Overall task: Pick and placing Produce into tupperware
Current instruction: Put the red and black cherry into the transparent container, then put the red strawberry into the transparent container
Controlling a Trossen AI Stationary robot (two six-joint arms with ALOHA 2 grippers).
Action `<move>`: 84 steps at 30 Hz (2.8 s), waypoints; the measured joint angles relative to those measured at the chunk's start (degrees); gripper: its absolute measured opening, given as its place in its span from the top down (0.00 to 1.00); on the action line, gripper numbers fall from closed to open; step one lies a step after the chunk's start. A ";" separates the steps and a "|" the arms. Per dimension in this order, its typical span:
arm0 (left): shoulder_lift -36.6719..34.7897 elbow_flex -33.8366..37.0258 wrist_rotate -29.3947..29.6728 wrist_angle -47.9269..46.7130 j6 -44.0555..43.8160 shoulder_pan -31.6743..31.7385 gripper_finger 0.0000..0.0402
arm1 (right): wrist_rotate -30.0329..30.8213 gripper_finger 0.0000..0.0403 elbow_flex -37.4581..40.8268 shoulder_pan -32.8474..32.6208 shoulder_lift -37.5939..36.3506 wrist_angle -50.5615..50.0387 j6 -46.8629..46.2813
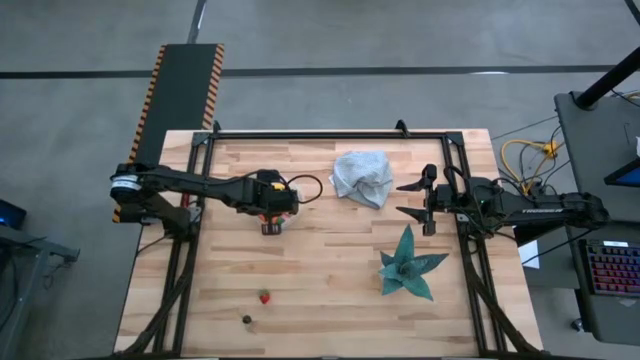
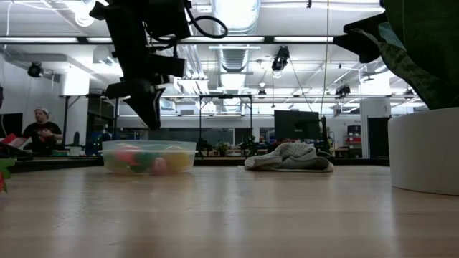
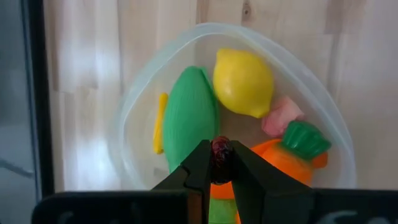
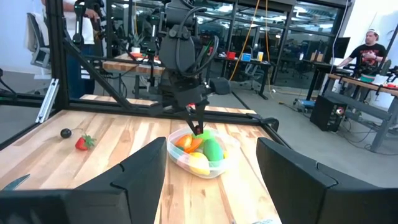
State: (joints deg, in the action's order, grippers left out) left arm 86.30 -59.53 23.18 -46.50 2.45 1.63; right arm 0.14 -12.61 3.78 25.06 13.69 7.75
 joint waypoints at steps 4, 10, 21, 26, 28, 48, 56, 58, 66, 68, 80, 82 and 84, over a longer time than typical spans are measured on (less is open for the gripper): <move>0.00 0.02 -2.78 0.06 -0.08 0.02 0.93 | 0.00 0.40 0.00 0.02 0.00 -0.06 0.00; 0.00 0.02 -3.65 0.08 -0.09 0.02 0.91 | 0.00 0.40 0.01 0.02 0.00 -0.14 0.00; 0.00 0.04 -3.65 0.20 -0.40 0.02 0.59 | 0.00 0.40 0.01 0.02 -0.02 -0.15 -0.02; 0.00 0.04 -3.65 0.20 -0.52 0.02 0.52 | 0.00 0.40 0.01 -0.01 -0.01 -0.15 -0.02; 0.00 -0.20 -3.71 -0.88 -0.56 -0.06 0.51 | 0.01 0.40 0.00 0.00 -0.01 -0.15 -0.02; 0.02 -12.69 -19.91 -18.47 -17.38 -17.02 0.51 | 0.03 0.40 0.01 0.00 0.00 -0.15 0.17; 2.38 -10.70 -18.32 -17.40 -6.90 -27.87 0.51 | 0.04 0.40 0.00 0.02 -0.01 0.12 -0.20; 4.16 -10.43 -18.43 -17.58 -1.23 -30.03 0.51 | 0.05 0.40 -0.02 0.02 -0.02 0.28 -0.22; 12.75 -10.73 -16.52 -17.51 13.71 -33.62 0.51 | 0.04 0.40 -0.02 0.00 -0.01 0.28 -0.22; 14.41 -10.73 -16.44 -17.52 14.70 -33.64 0.51 | 0.04 0.40 -0.02 -0.01 -0.02 0.28 -0.22; 18.60 -13.74 -16.21 -16.58 20.95 -34.06 0.51 | 0.02 0.40 -0.02 0.02 -0.02 0.28 -0.22; 18.44 -14.08 -16.45 -15.23 21.05 -34.08 0.51 | 0.02 0.40 -0.02 0.01 0.00 0.28 -0.22; 18.05 -14.08 -16.79 -13.98 21.04 -34.22 0.51 | 0.02 0.40 -0.02 0.00 -0.01 0.29 -0.22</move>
State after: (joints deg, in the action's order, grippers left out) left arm 104.35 -73.60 6.39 -60.48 23.50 -32.59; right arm 0.16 -12.62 3.78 25.05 13.99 7.53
